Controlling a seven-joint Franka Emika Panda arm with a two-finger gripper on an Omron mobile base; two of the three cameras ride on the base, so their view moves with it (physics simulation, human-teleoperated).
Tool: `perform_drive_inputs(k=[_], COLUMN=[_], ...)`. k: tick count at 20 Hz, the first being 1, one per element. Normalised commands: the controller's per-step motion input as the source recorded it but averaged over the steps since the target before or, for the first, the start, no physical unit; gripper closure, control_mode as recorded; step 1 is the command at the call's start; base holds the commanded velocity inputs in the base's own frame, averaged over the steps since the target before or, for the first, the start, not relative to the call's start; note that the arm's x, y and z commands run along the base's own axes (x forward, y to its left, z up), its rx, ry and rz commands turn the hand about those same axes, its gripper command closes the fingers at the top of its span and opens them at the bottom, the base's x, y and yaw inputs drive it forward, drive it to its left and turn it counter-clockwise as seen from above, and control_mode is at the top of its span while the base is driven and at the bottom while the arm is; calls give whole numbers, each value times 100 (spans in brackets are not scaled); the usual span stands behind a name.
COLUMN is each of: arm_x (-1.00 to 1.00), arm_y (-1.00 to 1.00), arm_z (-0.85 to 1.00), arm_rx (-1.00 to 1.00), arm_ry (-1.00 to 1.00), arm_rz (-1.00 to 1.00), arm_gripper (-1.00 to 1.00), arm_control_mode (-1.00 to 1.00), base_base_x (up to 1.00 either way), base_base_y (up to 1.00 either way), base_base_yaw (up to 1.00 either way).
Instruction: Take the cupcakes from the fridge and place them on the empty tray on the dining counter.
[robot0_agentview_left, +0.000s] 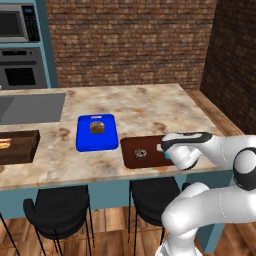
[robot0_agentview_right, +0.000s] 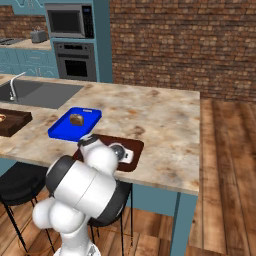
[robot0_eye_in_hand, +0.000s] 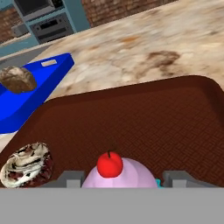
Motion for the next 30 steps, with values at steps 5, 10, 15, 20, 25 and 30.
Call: perform_drive_inputs(k=[5, 10, 15, 20, 25, 30], arm_x=[44, 22, 9, 6, 7, -2], arm_y=[0, 0, 0, 0, 0, -16], arm_z=[0, -16, -28, -26, -14, -7], arm_rx=[0, 0, 0, 0, 0, 1], arm_ry=[-4, -5, -6, 0, 0, 0], arm_rz=[0, 0, 0, 0, 0, 0], arm_gripper=[100, 100, 100, 100, 100, -100], arm_control_mode=[-100, -100, -100, -100, -100, -100], base_base_x=[0, 0, 0, 0, 0, 0], base_base_y=[0, 0, 0, 0, 0, 0], base_base_yaw=[0, 0, 0, 0, 0, 0])
